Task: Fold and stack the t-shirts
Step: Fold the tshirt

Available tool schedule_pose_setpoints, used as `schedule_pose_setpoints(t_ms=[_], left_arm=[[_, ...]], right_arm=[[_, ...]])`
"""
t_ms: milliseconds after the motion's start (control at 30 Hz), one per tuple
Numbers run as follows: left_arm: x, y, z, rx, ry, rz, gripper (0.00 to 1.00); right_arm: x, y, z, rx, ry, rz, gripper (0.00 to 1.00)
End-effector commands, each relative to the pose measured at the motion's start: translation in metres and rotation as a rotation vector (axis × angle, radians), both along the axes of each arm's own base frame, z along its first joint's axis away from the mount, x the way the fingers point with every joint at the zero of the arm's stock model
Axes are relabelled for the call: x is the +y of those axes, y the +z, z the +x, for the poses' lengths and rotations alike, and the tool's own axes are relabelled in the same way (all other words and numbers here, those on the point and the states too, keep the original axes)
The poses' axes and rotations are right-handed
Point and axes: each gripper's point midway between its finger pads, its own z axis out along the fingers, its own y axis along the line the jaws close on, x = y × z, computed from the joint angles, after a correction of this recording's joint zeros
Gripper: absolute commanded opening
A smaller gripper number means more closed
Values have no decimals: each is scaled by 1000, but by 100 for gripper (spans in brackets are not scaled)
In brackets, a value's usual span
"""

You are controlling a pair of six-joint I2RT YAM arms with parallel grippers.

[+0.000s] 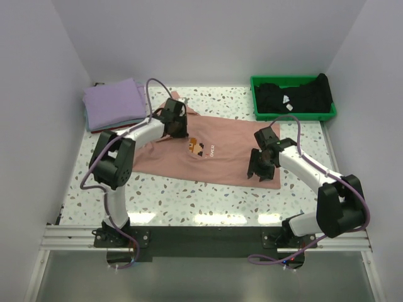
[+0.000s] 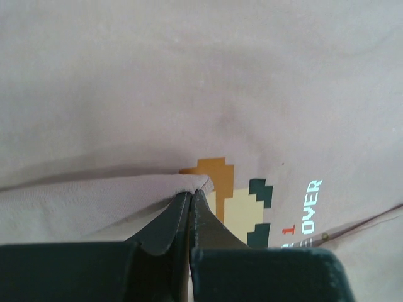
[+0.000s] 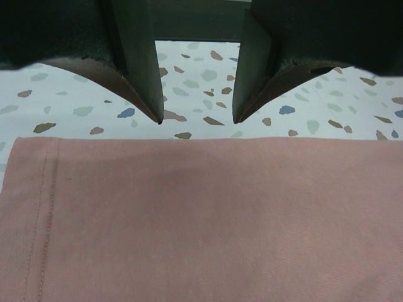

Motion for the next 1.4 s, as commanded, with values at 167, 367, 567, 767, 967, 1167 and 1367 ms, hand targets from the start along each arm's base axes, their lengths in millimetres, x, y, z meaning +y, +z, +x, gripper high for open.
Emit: schedule_pose_setpoints(t_ms=[167,367,567,767,967,1167,1367], left_arm=[[-12,1,25,-44,-62,75,6],[-6,21,30,-94,-29,93,64],[10,38,23,-120,42,109,68],[20,17,0,-29,64,106,67],[24,10,-16,4,68,89,67],[43,-1,-10,9,102,112,66],[59,-11,3,8,117,132,66]], right_arm=[[-1,-1,0,4,-1,-7,51],[0,-3,1,9,0,-9,51],[2,-5,4,17,4,-5,51],[4,-5,8,15,10,-4,51],[5,-7,9,21,12,-3,51],[5,-7,11,16,12,-3,51],[4,-10,9,23,14,-10,51]])
